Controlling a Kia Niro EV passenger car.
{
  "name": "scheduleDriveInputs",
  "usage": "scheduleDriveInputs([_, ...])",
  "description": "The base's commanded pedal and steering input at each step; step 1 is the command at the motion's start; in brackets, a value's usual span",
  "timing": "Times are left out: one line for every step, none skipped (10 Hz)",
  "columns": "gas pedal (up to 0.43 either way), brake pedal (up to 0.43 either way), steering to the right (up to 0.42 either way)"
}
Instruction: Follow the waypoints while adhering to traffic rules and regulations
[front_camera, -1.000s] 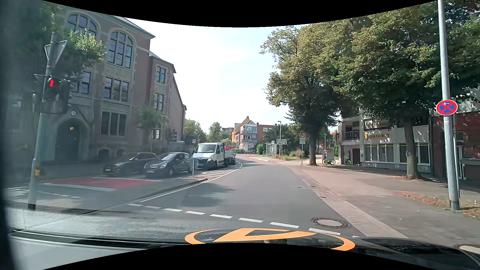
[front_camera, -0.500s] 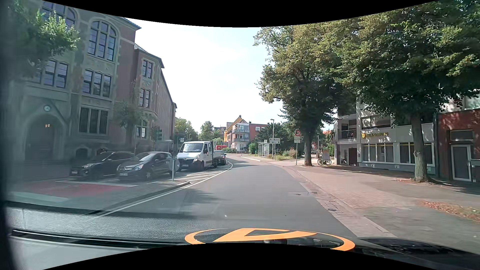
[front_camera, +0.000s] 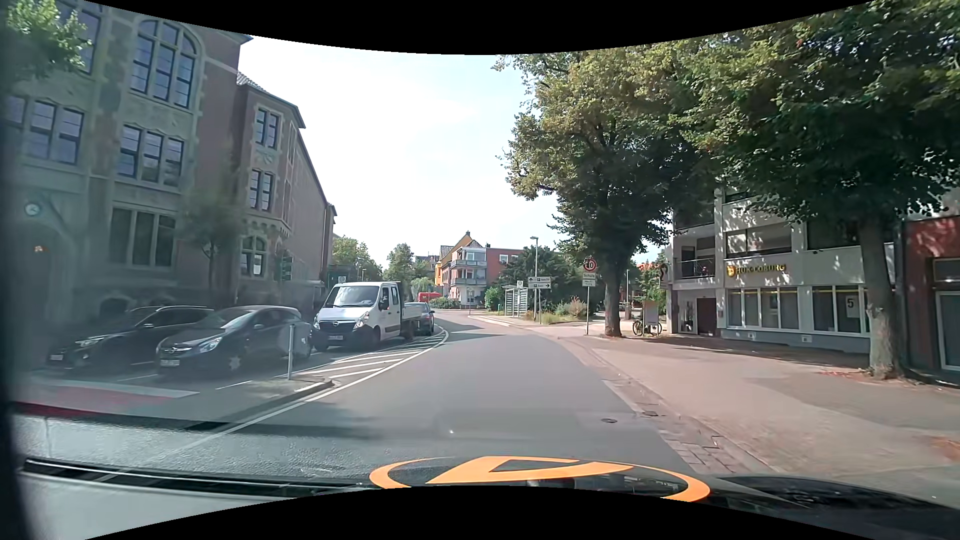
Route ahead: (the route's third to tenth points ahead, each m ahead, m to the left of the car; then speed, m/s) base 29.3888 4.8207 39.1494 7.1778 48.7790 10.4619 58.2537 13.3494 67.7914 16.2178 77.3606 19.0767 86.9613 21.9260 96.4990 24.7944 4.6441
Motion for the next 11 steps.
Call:
scheduleDriveInputs([0.209,0.000,0.004])
scheduleDriveInputs([0.209,0.000,0.004])
scheduleDriveInputs([0.209,0.000,0.004])
scheduleDriveInputs([0.209,0.000,0.014])
scheduleDriveInputs([0.209,0.000,0.020])
scheduleDriveInputs([0.209,0.000,0.020])
scheduleDriveInputs([0.209,0.000,0.014])
scheduleDriveInputs([0.209,0.000,0.009])
scheduleDriveInputs([0.209,0.000,0.005])
scheduleDriveInputs([0.169,0.000,0.004])
scheduleDriveInputs([0.157,0.000,0.004])
